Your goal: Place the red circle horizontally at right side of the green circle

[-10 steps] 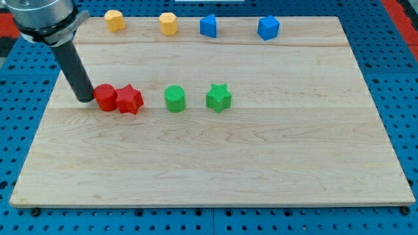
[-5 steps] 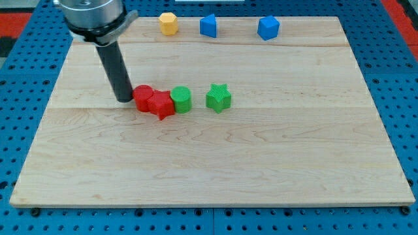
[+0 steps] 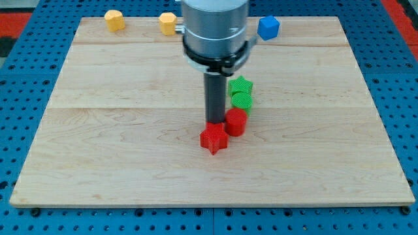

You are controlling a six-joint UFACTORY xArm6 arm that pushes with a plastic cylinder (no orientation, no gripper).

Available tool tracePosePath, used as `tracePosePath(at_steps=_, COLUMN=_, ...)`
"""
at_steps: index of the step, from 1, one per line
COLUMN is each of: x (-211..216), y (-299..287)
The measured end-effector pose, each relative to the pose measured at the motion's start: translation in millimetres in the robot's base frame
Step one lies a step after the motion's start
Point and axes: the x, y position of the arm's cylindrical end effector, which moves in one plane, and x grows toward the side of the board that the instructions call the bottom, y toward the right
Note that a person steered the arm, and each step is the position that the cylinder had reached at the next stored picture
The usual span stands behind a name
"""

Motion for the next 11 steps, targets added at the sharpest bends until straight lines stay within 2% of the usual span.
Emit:
tracePosePath(at_steps=2, x=20.4, y=68.5)
tracePosePath(at_steps=3, x=66.6, y=69.8)
tracePosePath(at_steps=5, x=47.9, y=131.0)
tracePosePath(at_steps=6, x=17.5, y=145.1)
tracePosePath(at_steps=7, x=27.2, y=150.4)
tracePosePath(at_steps=8, x=58.8, y=129.3)
tracePosePath(at_steps=9, x=38.6, y=100.3)
tracePosePath(at_steps=11, x=-17.1, y=91.3)
